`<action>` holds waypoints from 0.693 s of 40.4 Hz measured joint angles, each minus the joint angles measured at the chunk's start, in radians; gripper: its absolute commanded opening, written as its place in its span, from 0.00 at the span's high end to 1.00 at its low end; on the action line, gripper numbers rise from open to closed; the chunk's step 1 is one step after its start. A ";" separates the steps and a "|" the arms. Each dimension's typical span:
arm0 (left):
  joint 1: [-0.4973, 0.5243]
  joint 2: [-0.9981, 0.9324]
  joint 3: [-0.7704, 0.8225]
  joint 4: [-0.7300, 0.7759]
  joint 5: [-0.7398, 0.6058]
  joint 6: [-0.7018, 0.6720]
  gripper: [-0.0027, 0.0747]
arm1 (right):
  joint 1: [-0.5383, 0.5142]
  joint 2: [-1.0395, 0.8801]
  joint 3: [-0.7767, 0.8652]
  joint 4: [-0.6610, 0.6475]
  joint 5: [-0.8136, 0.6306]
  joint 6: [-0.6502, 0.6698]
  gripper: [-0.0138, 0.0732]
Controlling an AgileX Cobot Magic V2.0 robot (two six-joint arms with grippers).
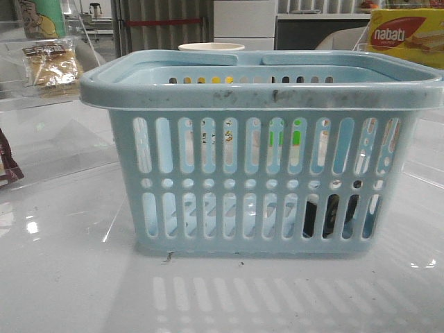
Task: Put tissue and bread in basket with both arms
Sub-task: 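Move the left gripper over the wrapped bread on the upper stand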
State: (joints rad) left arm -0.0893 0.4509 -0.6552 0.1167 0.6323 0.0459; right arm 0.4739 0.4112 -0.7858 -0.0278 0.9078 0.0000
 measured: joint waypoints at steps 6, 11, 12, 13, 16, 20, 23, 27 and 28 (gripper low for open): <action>0.000 0.009 0.000 -0.022 -0.033 0.000 0.48 | 0.000 0.000 0.000 0.000 0.000 0.000 0.14; 0.000 0.070 0.000 -0.023 -0.085 0.000 0.29 | 0.000 0.000 0.000 0.000 0.000 0.000 0.14; 0.000 0.092 0.000 -0.023 -0.097 0.000 0.25 | 0.000 0.000 0.000 0.000 0.000 0.000 0.14; 0.000 0.110 0.000 -0.023 -0.104 0.000 0.23 | 0.000 0.000 0.002 0.000 0.000 0.000 0.14; 0.000 0.189 0.000 -0.026 -0.144 0.000 0.21 | 0.000 0.000 0.002 0.000 0.000 0.000 0.14; 0.000 0.308 0.000 -0.026 -0.214 0.000 0.21 | 0.000 0.000 0.002 0.000 0.000 0.000 0.14; 0.000 0.426 -0.021 -0.026 -0.263 0.000 0.21 | 0.000 0.000 0.002 0.000 0.000 0.000 0.14; 0.000 0.571 -0.084 -0.026 -0.291 0.000 0.21 | 0.000 0.000 0.002 0.000 0.000 0.000 0.14; 0.000 0.615 -0.101 -0.026 -0.293 0.000 0.21 | 0.000 0.000 0.002 -0.002 0.000 0.000 0.14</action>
State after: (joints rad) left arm -0.0893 1.0659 -0.7560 0.0905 0.3390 0.0459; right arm 0.4739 0.4112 -0.7842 -0.0295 0.9078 0.0000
